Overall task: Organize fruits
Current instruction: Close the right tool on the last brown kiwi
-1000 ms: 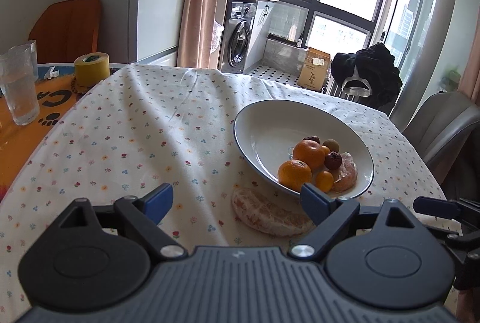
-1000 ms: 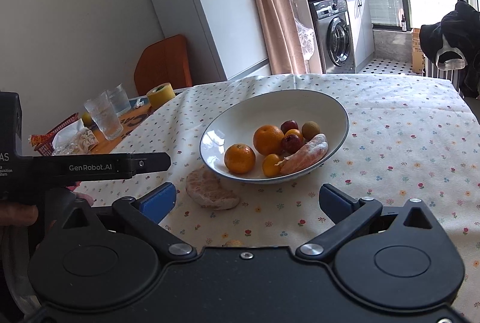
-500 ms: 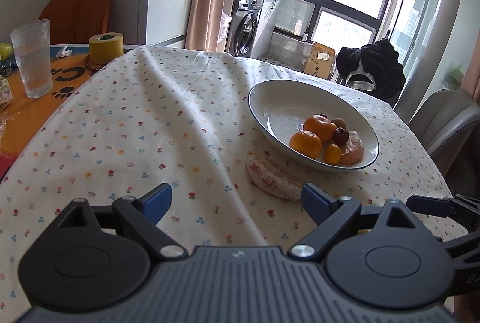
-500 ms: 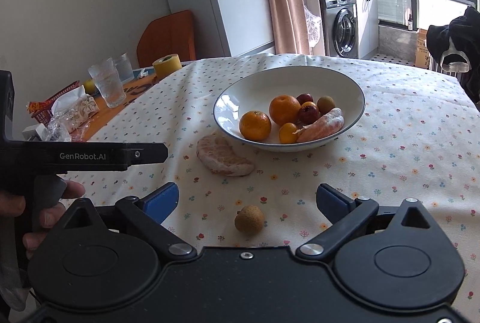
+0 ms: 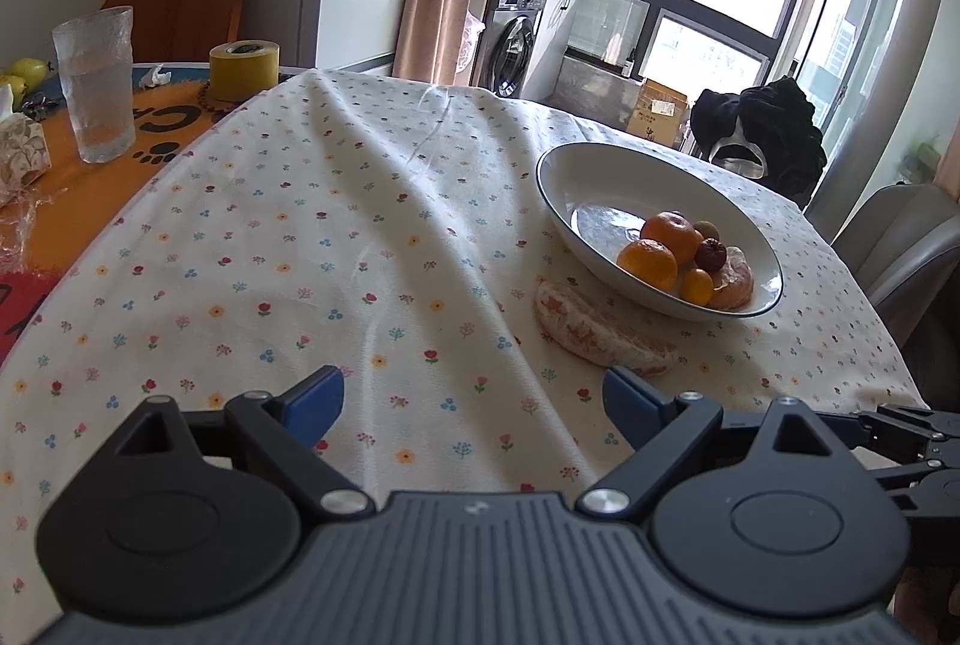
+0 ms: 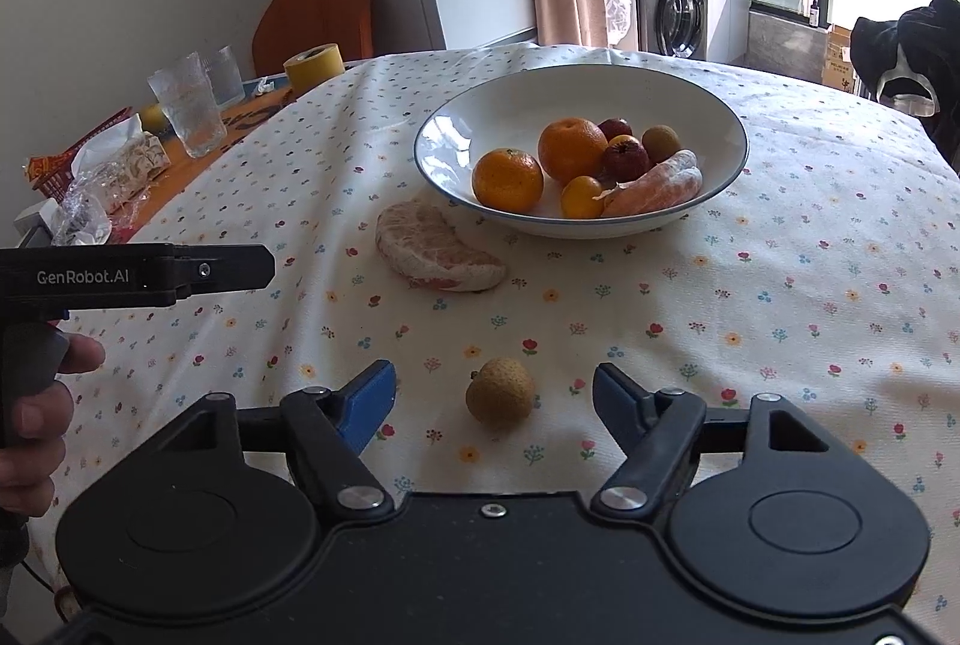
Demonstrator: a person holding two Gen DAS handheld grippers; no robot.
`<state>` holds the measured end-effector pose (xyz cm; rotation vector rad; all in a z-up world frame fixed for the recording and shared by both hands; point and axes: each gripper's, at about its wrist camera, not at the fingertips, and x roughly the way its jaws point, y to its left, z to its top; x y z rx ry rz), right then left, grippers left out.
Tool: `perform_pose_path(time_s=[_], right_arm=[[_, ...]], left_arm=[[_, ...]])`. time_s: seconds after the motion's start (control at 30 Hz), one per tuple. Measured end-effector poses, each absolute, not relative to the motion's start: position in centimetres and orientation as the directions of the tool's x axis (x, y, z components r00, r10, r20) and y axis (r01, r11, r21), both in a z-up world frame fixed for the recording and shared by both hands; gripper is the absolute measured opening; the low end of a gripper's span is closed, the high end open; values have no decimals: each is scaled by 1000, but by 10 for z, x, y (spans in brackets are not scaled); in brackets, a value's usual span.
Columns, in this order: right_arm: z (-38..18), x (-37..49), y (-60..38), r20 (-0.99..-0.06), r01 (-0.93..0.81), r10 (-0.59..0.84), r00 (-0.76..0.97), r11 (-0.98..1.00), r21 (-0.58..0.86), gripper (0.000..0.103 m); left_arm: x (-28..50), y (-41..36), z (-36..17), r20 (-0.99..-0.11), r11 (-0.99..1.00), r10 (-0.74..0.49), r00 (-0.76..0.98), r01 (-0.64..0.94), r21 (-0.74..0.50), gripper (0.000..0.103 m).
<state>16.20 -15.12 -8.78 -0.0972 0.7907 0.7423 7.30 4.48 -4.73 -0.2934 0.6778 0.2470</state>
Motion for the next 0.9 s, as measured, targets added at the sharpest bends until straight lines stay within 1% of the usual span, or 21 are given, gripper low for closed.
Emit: perform_pose_path(time_s=[0.07, 0.13, 0.23, 0.27, 0.33, 0.5, 0.73, 0.9], right_arm=[[-92, 163, -149, -692, -634, 558, 459, 751, 185, 50], [-93, 163, -149, -688, -631, 549, 474, 757, 169, 44], [-93, 166, -151, -683, -627, 550, 481, 760, 171, 27], [-93, 167, -152, -679, -628, 558, 477, 757, 181, 24], [-94, 169, -155, -674, -634, 571, 468, 748, 194, 24], [-93, 170, -161, -662, -633, 560, 499, 757, 163, 24], [-93, 184, -178, -643, -597, 559, 523, 779, 192, 24], [-93, 190, -186, -633, -588, 565, 529, 782, 206, 24]], left_arm=[[73, 46, -49, -648, 930, 126, 751, -317, -187, 92], [74, 47, -51, -651, 929, 121, 750, -316, -192, 92], [78, 47, -55, -660, 928, 117, 742, -318, -192, 92], [79, 47, -56, -664, 928, 118, 738, -319, -191, 92], [83, 45, -58, -672, 929, 114, 732, -319, -190, 92], [94, 35, -62, -679, 939, 84, 729, -285, -191, 92], [111, 18, -65, -679, 955, 63, 731, -241, -172, 92], [124, 10, -66, -686, 958, 70, 724, -240, -156, 92]])
